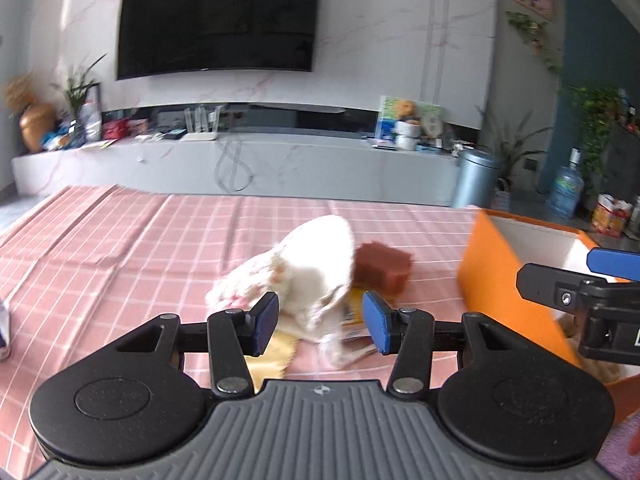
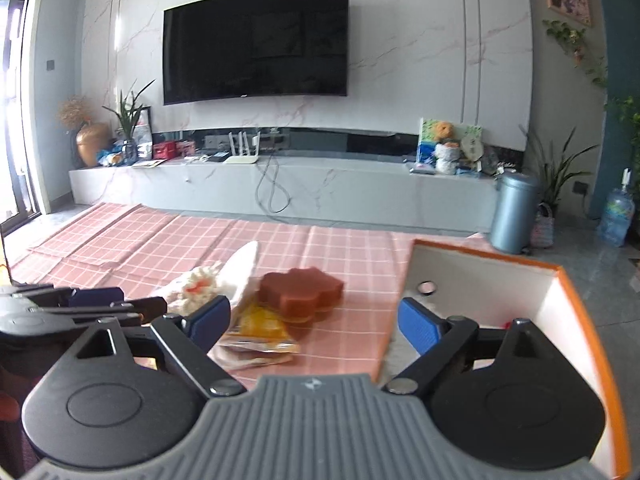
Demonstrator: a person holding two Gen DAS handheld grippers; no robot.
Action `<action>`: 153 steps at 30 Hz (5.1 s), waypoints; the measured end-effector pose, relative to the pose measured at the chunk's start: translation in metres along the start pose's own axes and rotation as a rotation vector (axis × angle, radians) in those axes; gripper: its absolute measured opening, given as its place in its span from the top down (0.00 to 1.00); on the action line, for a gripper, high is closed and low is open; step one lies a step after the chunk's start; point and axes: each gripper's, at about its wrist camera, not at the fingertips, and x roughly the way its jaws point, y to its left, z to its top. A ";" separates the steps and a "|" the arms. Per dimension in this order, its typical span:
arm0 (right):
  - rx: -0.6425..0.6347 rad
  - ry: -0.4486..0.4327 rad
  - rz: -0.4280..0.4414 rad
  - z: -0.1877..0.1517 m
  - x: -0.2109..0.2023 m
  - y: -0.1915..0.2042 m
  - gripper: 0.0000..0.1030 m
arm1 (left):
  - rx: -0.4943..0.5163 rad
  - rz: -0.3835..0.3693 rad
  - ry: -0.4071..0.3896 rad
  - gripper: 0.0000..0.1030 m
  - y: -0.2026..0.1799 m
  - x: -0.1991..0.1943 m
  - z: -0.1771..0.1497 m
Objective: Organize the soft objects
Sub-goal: 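Withdraw both tools from the box back toward the table items, then grasp the yellow cloth with the left tool while the right tool grasps the crocheted ball, then carry the yellow cloth and crocheted ball over the box and release both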
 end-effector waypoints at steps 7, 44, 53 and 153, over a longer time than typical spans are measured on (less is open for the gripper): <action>-0.029 0.073 0.042 -0.011 0.029 0.033 0.16 | -0.060 0.000 0.071 0.46 0.033 0.010 -0.020; -0.036 0.252 0.050 -0.020 0.149 0.059 0.43 | 0.084 -0.001 0.205 0.69 0.040 0.108 -0.035; -0.054 0.215 0.089 -0.013 0.142 0.067 0.43 | 0.030 0.046 0.152 0.96 0.051 0.086 -0.031; -0.254 0.453 -0.056 0.006 0.094 -0.177 0.68 | 0.700 -0.318 0.256 0.90 -0.228 0.133 0.014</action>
